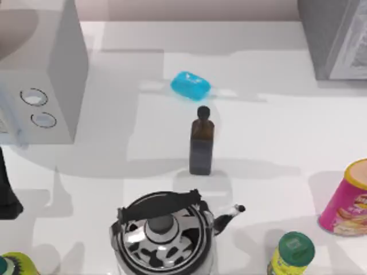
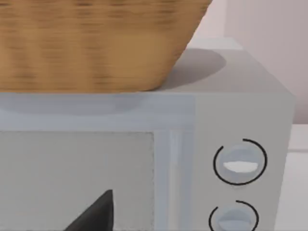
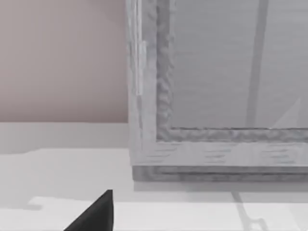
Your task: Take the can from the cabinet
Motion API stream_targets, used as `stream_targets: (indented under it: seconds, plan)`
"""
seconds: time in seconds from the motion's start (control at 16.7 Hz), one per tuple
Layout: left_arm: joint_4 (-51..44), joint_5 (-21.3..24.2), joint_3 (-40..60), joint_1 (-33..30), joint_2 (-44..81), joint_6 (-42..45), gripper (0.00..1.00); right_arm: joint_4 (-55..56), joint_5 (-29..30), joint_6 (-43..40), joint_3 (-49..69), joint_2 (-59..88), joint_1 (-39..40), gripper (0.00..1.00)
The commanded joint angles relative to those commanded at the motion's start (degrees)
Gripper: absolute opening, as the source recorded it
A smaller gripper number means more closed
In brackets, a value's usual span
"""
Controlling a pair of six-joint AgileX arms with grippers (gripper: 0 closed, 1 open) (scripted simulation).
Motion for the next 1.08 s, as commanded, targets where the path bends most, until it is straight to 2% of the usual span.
stream_targets:
  seconds: [0.24, 0.48, 1.08]
  plan:
    - [0.0, 0.0, 0.0, 0.0, 0.0, 0.0, 1.00, -0.7, 0.2, 0.0, 1.9, 1.8, 0.3, 1.00]
    - [0.0, 0.0, 0.0, 0.0, 0.0, 0.0, 1.00, -4.0, 1.6, -0.1, 12.8, 11.5, 1.7, 1.00]
    - [0.0, 0.0, 0.0, 0.0, 0.0, 0.0, 1.00, -16.0, 7.7, 0.6, 66.0, 51.1, 7.1, 1.00]
